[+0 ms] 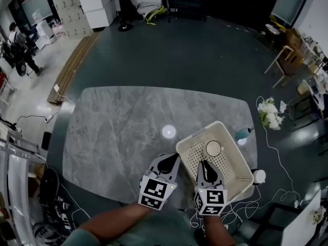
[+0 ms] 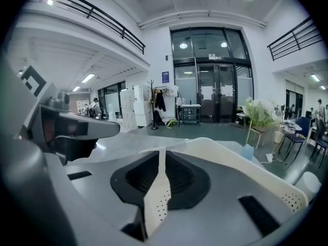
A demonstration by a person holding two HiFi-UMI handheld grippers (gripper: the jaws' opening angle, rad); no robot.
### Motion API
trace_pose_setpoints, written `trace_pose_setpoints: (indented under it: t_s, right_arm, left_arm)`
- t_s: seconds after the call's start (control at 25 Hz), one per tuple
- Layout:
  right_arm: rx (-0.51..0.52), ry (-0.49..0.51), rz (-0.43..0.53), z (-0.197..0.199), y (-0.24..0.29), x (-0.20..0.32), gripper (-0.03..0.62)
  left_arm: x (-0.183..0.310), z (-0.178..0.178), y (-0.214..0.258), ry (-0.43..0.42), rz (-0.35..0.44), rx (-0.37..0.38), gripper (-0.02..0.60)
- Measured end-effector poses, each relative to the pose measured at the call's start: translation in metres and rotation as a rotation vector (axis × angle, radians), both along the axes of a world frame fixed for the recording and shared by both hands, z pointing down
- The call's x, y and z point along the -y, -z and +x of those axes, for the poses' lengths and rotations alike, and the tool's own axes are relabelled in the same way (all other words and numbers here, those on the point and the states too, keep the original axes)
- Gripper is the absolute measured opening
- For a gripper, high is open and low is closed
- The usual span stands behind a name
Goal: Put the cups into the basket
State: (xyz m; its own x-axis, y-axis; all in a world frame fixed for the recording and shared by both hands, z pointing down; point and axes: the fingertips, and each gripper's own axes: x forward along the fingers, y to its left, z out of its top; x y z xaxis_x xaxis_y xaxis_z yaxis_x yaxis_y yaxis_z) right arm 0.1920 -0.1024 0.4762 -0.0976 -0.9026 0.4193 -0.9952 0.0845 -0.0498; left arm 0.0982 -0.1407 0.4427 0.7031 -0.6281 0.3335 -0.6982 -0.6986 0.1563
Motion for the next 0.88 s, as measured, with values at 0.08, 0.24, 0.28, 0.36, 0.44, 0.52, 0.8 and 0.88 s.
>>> trace_pose_setpoints:
  t_s: [0.08,0.24,0.28,0.36,0.44,0.52,0.8,0.88]
  right_arm:
    - [0.002,0.019,0.008,-0.016,0.005,-0.003,0.036]
    - [0.019,0.057,0.023,-0.053,0.017,-0.008,0.020]
    - [0.021,0.066,0.026,-0.062,0.019,-0.010,0.020]
    - [0.024,0.080,0.034,-0.078,0.023,-0.012,0.018]
    - [0.027,0.094,0.038,-0.092,0.025,-0.015,0.018]
    - [0.027,0.110,0.038,-0.105,0.027,-0.018,0.018]
    - [0.024,0.166,0.028,-0.151,0.027,-0.034,0.017]
    - [0.021,0.178,0.021,-0.162,0.025,-0.038,0.017]
  left_arm:
    - [0.000,-0.014,0.005,0.019,0.008,-0.008,0.008]
    - [-0.003,-0.049,0.010,0.057,0.019,-0.013,0.008]
    - [-0.005,-0.058,0.010,0.068,0.020,-0.013,0.008]
    - [-0.008,-0.076,0.008,0.087,0.018,-0.013,0.008]
    - [-0.011,-0.090,0.008,0.106,0.014,-0.018,0.008]
    - [-0.017,-0.102,0.007,0.117,0.009,-0.019,0.008]
    - [-0.037,-0.141,0.008,0.137,0.006,-0.023,0.008]
    - [-0.042,-0.151,0.008,0.139,0.006,-0.025,0.008]
